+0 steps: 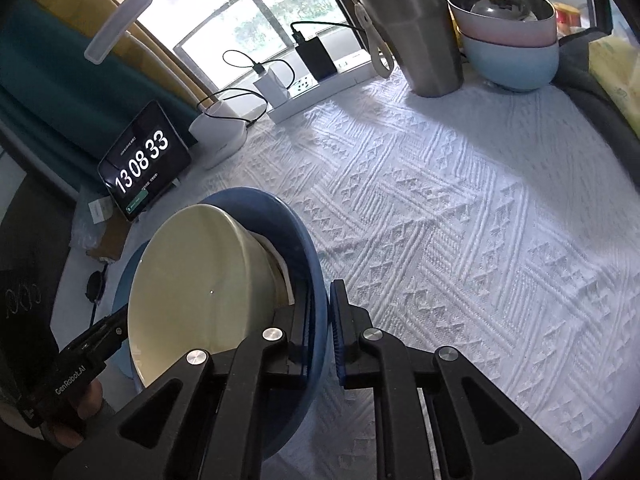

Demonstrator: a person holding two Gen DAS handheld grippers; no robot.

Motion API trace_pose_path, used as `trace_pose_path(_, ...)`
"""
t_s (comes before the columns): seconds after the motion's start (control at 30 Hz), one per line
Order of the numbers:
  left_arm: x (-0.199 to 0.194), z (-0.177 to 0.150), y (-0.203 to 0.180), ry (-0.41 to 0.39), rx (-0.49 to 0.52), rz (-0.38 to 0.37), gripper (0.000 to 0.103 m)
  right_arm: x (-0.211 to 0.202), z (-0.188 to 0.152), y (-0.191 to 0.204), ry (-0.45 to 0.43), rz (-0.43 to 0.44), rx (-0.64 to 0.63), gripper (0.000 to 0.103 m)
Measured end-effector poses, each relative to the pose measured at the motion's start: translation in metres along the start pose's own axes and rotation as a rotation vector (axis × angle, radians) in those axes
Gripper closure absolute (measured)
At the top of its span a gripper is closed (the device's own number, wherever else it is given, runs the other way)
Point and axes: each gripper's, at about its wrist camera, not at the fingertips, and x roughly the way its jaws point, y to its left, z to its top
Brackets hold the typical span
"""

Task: Organize plates and bowls

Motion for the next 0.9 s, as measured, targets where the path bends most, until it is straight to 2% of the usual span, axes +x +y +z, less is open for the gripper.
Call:
trace_pose_path(0.27, -0.012, 0.007, 0.001, -0.032, 0.0, -0.016, 0.094, -0.002, 0.003, 0.003, 0.023, 0.021, 0.028, 0.091)
trace_pose_path(0.6, -0.031, 0.013, 0.003, -0.073, -0.002, -0.034, 0.094, -0.015, 0.013, 0.018, 0.006, 0.026, 0.022, 0.092)
trace_pose_path(0.9, -0.049, 0.017, 0.01, -0.113, -0.003, -0.022, 0.094, -0.019, 0.017, 0.039, 0.003, 0.032, -0.005, 0.092)
